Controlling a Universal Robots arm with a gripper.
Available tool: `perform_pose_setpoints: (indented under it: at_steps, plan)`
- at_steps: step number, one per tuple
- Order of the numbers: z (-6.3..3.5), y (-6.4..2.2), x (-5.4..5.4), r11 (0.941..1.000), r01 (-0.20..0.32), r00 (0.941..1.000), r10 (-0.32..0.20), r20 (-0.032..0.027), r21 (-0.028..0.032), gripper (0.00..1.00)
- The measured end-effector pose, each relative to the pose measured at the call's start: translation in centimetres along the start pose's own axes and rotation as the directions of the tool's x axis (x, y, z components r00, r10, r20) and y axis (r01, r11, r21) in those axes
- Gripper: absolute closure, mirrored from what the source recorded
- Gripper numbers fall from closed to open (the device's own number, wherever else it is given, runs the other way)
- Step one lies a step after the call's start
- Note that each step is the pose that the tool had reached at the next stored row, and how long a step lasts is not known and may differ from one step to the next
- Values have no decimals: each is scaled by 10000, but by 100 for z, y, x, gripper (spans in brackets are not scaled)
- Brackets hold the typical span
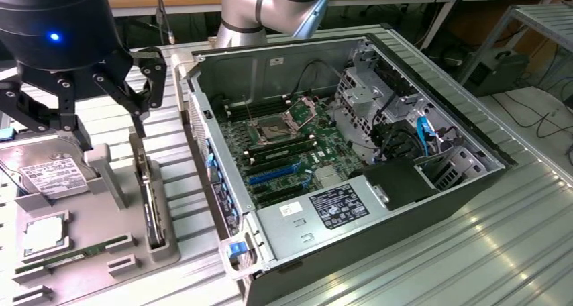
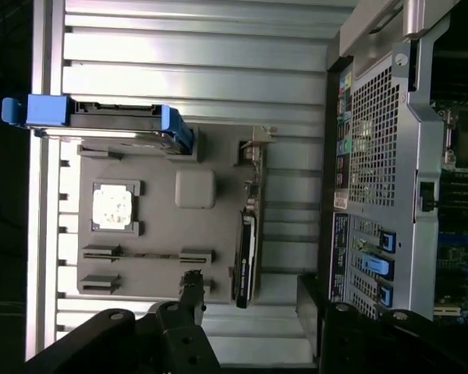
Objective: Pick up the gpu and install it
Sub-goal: 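Pick up the gpu and move the gpu toward the slot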
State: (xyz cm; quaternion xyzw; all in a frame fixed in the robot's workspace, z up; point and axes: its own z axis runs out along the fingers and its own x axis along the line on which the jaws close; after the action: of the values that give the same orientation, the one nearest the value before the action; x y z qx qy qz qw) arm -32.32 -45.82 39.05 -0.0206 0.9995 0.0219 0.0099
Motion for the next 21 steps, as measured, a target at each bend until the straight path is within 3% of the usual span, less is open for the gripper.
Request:
perform_pose_setpoints:
  at_steps: [6, 21]
  plan:
    - [110, 7, -6, 10000, 12, 10000, -13, -95, -5, 40]
    - [439, 27, -5, 10000, -55, 9998, 55, -168, -2, 40]
